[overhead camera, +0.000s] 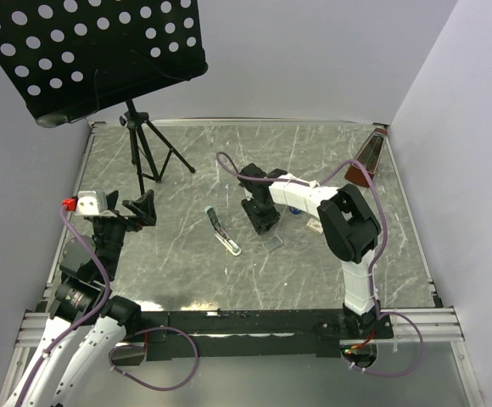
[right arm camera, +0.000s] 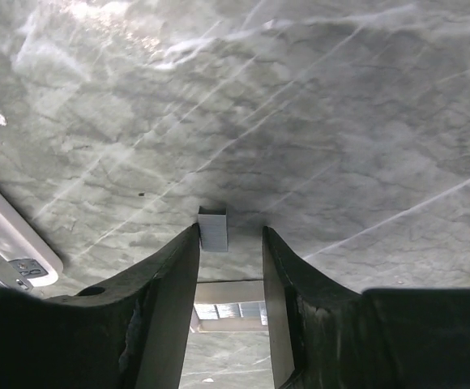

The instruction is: Load the staples into the stapler

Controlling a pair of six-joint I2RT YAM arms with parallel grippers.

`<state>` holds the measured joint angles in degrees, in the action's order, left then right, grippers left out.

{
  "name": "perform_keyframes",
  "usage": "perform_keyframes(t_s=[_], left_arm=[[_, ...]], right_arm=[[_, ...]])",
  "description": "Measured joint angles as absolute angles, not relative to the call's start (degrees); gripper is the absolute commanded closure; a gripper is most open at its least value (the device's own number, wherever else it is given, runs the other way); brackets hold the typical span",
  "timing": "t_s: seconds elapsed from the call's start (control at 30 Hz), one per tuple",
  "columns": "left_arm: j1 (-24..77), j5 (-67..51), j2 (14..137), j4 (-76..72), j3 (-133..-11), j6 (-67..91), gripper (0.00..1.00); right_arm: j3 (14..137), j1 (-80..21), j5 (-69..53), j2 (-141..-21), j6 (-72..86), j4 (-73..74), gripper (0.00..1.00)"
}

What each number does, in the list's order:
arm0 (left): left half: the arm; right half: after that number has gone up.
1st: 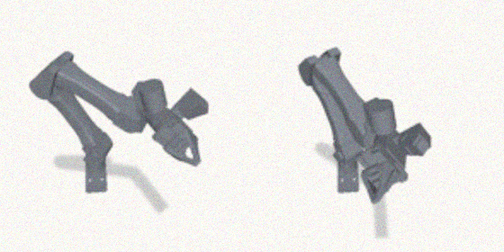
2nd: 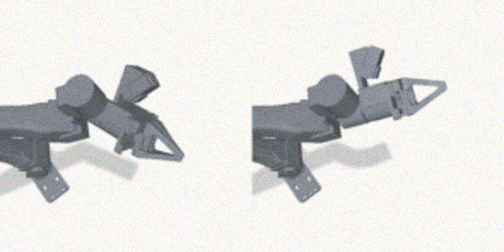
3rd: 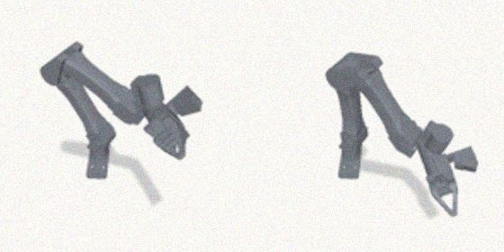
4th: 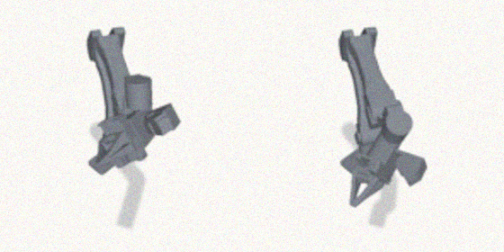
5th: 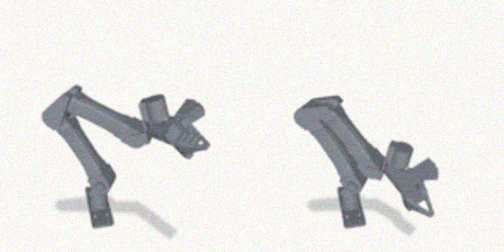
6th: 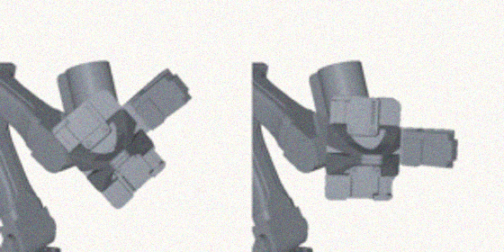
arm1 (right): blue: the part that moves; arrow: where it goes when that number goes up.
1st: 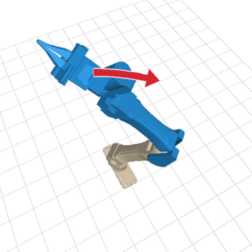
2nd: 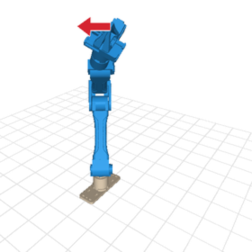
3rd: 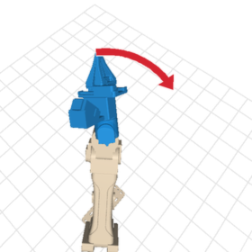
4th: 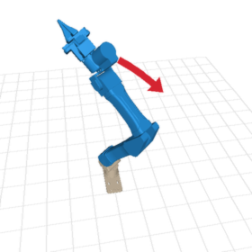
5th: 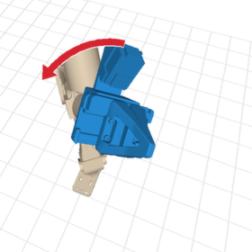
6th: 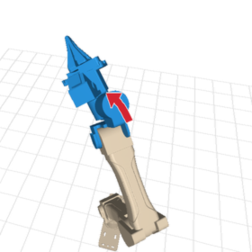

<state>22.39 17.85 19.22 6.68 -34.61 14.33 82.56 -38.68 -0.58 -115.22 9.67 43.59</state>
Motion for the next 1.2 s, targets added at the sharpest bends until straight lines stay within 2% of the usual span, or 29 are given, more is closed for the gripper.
perform_keyframes(t_s=[0.67, 1.2], left_arm=[[22.39, 17.85, 19.22, 6.68, -34.61, 14.33, 0.01], [22.39, 17.82, 19.22, 6.66, -34.61, 14.33, 0.01]], right_arm=[[83.64, -38.11, -2.79, -115.24, 9.98, 43.62, 0.68], [85.84, -39.64, 0.64, -117.62, 9.96, 44.56, 0.70]])
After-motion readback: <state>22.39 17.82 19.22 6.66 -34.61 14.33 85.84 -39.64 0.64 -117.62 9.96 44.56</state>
